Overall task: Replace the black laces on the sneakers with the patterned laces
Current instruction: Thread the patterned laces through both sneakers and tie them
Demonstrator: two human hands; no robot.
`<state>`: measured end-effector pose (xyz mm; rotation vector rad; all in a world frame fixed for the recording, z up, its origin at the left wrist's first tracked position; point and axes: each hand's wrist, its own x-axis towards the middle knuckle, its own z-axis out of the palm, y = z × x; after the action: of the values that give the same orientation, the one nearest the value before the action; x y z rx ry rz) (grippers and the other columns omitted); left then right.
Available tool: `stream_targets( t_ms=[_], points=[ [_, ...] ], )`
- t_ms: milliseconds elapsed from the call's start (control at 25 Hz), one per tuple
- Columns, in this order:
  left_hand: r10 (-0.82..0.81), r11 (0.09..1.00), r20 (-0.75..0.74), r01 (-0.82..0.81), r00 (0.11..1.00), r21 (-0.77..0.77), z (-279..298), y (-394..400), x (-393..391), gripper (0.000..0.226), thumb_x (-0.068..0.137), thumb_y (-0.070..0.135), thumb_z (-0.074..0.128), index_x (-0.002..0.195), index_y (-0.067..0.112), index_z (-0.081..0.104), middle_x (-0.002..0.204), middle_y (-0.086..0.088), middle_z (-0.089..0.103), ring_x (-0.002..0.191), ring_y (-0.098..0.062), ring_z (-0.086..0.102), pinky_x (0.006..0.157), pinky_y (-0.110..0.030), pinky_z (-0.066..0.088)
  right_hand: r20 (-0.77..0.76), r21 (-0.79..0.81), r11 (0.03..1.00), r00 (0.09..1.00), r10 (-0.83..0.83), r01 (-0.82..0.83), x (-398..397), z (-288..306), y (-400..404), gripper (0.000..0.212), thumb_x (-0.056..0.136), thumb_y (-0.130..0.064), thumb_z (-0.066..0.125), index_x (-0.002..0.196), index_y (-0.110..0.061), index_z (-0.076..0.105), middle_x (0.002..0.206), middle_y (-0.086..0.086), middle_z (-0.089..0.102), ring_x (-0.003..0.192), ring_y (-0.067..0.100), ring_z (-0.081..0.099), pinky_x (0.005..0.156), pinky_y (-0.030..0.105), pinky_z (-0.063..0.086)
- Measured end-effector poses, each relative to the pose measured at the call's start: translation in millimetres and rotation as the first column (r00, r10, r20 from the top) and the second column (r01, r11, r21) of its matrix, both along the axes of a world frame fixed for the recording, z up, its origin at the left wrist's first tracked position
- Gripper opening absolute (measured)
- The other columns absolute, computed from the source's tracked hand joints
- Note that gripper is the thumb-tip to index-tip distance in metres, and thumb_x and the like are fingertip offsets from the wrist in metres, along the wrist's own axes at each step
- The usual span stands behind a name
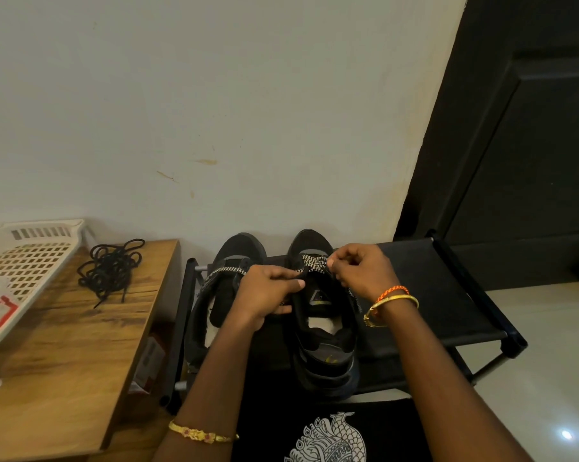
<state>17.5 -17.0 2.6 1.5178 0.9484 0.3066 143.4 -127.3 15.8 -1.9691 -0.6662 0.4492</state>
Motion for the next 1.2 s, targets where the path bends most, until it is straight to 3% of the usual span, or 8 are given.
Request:
stream_targets(
  t_ms=[120,280,360,520,680,1000,1200],
  points=[
    [0.029,0.988,0.015,-0.027,0.999,-0.153,3.6,2.3,0.2,0.018,0.089,0.004,0.064,0.106,0.009,0.068,0.088,-0.006,0.070,0.076,-0.015,0.067,0.066,-0.030,0.058,0.092,-0.073,0.996,0.994,0.052,-0.046,-6.9,-2.1,7.2,0.007,0.088,-0.016,0.063,0.088,-0.012,0.068,0.081,0.002,0.063,0.076,0.012,0.057,0.061,0.016,0.045],
    [0.045,0.979,-0.025,-0.049,0.999,-0.196,2.6,4.1,5.5,0.021,0.092,0.004,0.058,0.108,0.012,0.067,0.092,-0.005,0.068,0.077,-0.014,0.065,0.059,-0.028,0.055,0.306,-0.229,0.971,0.942,0.142,-0.072,-13.8,-6.8,18.8,0.011,0.089,-0.015,0.062,0.090,-0.009,0.071,0.105,0.010,0.058,0.095,0.024,0.059,0.081,0.029,0.050],
    [0.051,0.980,-0.040,-0.058,0.998,-0.189,0.5,5.9,6.3,0.022,0.093,0.004,0.056,0.110,0.013,0.067,0.097,-0.007,0.068,0.083,-0.016,0.065,0.058,-0.027,0.054,0.340,-0.289,0.954,0.923,0.183,-0.083,-15.5,-7.7,22.0,0.012,0.089,-0.015,0.062,0.091,-0.008,0.071,0.114,0.011,0.050,0.101,0.027,0.056,0.086,0.031,0.050],
    [0.059,0.978,-0.060,-0.069,0.996,-0.198,-0.4,10.1,6.0,0.022,0.093,0.004,0.057,0.110,0.013,0.068,0.106,-0.009,0.068,0.099,-0.023,0.065,0.059,-0.028,0.055,0.349,-0.293,0.950,0.913,0.209,-0.106,-19.0,-9.0,23.4,0.009,0.089,-0.018,0.063,0.084,-0.012,0.068,0.113,0.006,0.045,0.096,0.020,0.054,0.076,0.026,0.047],
    [0.055,0.974,-0.049,-0.065,0.997,-0.217,0.6,10.9,4.5,0.016,0.091,0.003,0.059,0.102,0.011,0.068,0.097,-0.009,0.069,0.086,-0.020,0.067,0.057,-0.028,0.056,0.370,-0.305,0.947,0.903,0.217,-0.103,-20.8,-10.5,25.2,0.012,0.089,-0.023,0.063,0.088,-0.012,0.068,0.114,0.006,0.046,0.096,0.021,0.054,0.071,0.028,0.048],
    [0.030,0.956,-0.010,-0.032,0.999,-0.292,4.6,13.2,-1.1,0.006,0.087,0.002,0.065,0.090,0.007,0.065,0.087,-0.008,0.070,0.077,-0.017,0.068,0.056,-0.028,0.058,0.347,-0.282,0.954,0.915,0.204,-0.106,-22.4,-16.4,29.3,0.010,0.088,-0.020,0.062,0.086,-0.013,0.068,0.116,0.008,0.048,0.108,0.022,0.050,0.087,0.038,0.051],
    [-0.045,0.963,-0.009,0.041,0.999,-0.265,6.6,10.0,-2.2,0.006,0.089,0.010,0.064,0.094,0.012,0.065,0.092,-0.003,0.069,0.086,-0.014,0.066,0.066,-0.028,0.056,0.196,-0.113,0.992,0.978,0.069,-0.048,-20.6,-22.1,30.8,0.009,0.083,-0.010,0.068,0.076,-0.013,0.073,0.088,0.003,0.065,0.095,0.019,0.060,0.080,0.038,0.055]
  ],
)
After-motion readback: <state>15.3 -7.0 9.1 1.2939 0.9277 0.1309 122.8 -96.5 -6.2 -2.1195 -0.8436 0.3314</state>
